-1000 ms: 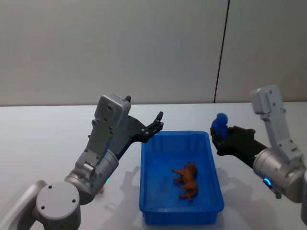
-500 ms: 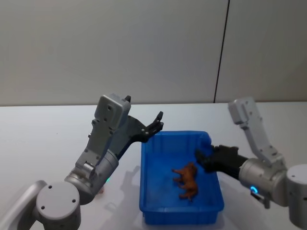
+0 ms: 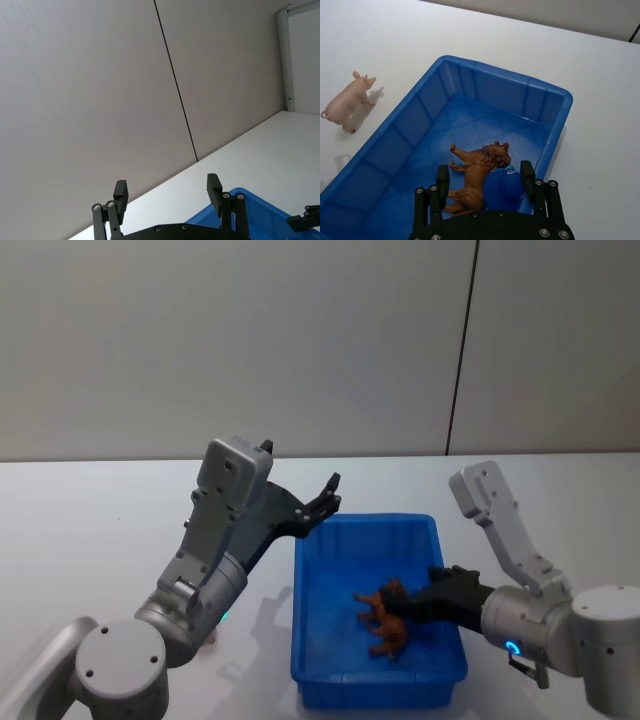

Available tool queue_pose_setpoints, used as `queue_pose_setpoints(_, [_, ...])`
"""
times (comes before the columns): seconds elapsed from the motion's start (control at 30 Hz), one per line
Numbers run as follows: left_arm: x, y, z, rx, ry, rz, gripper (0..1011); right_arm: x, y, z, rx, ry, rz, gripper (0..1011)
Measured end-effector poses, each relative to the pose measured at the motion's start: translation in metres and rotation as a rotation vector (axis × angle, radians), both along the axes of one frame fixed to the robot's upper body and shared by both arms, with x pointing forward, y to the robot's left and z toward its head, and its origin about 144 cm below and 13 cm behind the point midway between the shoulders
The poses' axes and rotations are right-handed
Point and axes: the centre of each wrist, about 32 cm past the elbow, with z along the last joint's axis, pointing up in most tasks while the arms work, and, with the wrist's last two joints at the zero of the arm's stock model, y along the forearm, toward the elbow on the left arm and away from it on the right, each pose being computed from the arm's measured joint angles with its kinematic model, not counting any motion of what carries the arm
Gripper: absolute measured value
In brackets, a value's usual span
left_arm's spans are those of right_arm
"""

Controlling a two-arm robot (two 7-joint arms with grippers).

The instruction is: Pick up the two dolls from the table and place them into the box.

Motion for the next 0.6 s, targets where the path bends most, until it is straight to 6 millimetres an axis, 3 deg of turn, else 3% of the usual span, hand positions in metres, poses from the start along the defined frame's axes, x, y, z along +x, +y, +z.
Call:
queue_pose_setpoints(0.1, [0.000, 0.000, 0.000, 0.000, 0.000, 0.000, 1001, 0.000, 0.000, 0.000, 0.001, 0.003, 0.002, 922])
queue_pose_setpoints(0.23, [0.000, 0.000, 0.000, 0.000, 0.000, 0.000, 1001, 0.000, 0.000, 0.002, 0.006, -0.008, 0.003, 1001])
queue_pose_setpoints(0.6, [0.000, 0.000, 0.000, 0.000, 0.000, 0.000, 1001, -0.004, -0.012, 0.018, 0.072, -0.112, -0.016, 1001])
